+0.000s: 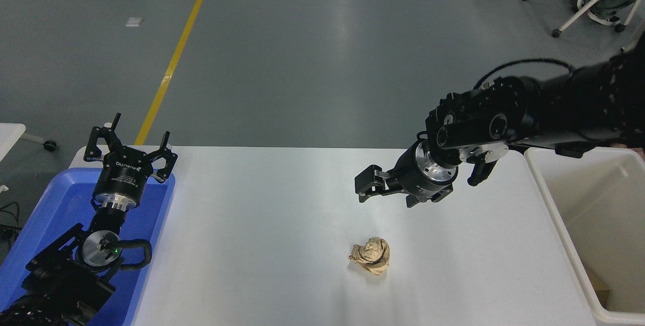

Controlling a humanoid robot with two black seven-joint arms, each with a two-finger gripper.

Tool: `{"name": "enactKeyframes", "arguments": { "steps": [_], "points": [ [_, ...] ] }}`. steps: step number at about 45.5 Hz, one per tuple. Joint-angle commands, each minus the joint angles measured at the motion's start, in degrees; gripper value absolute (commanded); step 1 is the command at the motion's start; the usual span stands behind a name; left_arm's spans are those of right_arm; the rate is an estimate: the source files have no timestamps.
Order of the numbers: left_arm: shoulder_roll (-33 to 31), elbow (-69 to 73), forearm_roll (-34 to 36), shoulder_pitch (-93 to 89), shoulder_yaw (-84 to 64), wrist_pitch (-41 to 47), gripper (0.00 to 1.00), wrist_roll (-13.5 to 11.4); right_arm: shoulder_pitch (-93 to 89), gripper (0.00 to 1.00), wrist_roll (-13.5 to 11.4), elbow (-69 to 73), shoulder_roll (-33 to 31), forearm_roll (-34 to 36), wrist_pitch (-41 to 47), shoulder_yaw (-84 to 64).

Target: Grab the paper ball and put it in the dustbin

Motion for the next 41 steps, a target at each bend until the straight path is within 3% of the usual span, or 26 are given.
{"name": "enactKeyframes", "arguments": {
  "steps": [1, 41],
  "points": [
    [0.0, 0.0, 0.0, 0.0, 0.0, 0.0, 1.00, 0.0, -9.4, 1.00, -0.1, -5.5, 1.2, -5.1, -0.8, 1.8],
    [0.0, 0.0, 0.0, -0.1, 0.2, 0.0, 1.00, 0.1, -27.4, 1.00, 0.0, -23.0, 1.2, -11.6, -1.7, 7.5]
  ]
}}
